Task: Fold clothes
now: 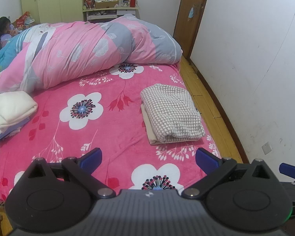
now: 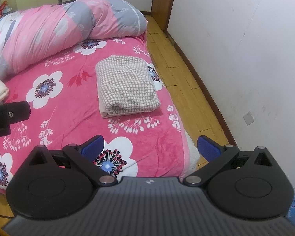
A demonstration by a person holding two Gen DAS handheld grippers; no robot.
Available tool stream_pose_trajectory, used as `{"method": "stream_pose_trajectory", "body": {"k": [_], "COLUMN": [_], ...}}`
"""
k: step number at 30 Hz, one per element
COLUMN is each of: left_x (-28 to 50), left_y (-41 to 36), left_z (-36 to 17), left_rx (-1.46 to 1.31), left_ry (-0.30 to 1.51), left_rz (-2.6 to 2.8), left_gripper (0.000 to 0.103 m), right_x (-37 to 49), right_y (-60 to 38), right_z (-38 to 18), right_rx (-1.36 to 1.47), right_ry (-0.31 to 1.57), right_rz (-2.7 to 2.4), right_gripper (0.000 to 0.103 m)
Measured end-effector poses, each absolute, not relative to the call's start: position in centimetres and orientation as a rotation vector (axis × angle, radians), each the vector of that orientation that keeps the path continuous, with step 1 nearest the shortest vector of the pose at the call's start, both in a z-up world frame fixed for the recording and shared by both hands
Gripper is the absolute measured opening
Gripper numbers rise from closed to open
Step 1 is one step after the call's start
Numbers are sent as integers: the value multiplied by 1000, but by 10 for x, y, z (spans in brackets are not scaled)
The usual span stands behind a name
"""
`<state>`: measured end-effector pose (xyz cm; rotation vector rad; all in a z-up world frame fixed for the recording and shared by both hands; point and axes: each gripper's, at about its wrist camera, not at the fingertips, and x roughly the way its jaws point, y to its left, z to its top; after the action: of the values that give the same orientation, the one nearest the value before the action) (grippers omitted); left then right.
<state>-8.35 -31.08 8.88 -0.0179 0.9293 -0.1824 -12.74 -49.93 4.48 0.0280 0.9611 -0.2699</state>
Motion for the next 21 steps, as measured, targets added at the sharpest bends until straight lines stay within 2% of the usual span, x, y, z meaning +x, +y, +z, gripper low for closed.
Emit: {"method": "stream_pose_trajectory", "body": {"k": [21], "left_x": [-82], "left_y": [-314], "left_z": [84], "left_rx": [-18], "left_ry": [952], "left_rz": [-179], "left_gripper": [102], "right_x": [-125], "right_y": [-501], "right_z": [42], "right_rx": [16], "right_ry": [968], "right_rz": [-269], "right_gripper": [102]}}
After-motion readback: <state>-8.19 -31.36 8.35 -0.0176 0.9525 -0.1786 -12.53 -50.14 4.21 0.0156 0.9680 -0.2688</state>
